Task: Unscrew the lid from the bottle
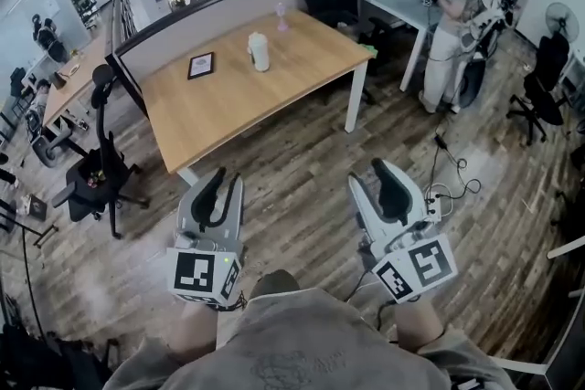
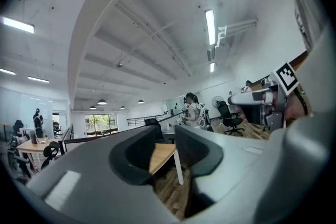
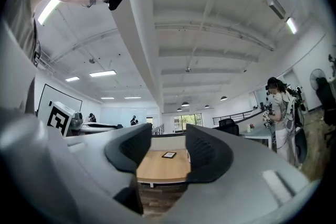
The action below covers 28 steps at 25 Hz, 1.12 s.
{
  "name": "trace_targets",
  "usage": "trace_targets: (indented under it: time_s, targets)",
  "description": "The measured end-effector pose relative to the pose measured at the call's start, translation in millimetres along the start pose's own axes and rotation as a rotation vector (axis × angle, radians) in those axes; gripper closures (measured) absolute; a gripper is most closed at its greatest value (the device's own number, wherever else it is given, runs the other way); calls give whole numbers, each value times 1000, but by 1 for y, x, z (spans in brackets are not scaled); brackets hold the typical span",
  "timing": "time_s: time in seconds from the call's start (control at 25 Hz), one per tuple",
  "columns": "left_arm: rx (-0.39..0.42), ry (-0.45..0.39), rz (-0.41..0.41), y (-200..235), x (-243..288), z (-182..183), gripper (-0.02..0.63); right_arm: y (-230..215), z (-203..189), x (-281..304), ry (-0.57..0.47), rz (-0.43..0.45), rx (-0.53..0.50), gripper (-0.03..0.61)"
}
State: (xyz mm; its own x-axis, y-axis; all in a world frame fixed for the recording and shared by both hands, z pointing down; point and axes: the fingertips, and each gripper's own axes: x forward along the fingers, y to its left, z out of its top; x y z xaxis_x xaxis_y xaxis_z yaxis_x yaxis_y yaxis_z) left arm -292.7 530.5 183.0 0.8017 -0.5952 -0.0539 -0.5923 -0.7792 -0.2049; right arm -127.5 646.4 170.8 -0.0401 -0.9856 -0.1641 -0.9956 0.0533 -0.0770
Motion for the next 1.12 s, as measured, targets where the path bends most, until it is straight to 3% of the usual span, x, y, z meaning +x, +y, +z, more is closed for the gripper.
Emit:
trace_targets:
  time_s: [0.04,0.16,0.2,0.28,0.56,1.12]
  targets:
    - [0,1,19,1,0,-2,447,-6,-1,-2,-7,-22,13,362]
    - [41,-12,56,0,6,-6,243,-22,-7,-4,-12,-62,33,318]
    - [60,-19,59,-1,9,-7,222,-25,-9,-2,-8,-62,30,314]
    - [80,-20,57,-3,16,-10,224,-30,-13,4,3,-57,21,314]
    - [32,33,31,7,56,-33,227,-54,-23,38,27,-49,6,314]
    - [5,37,14,92,176,-49,230,-110,-34,170,67,-59,-18,264]
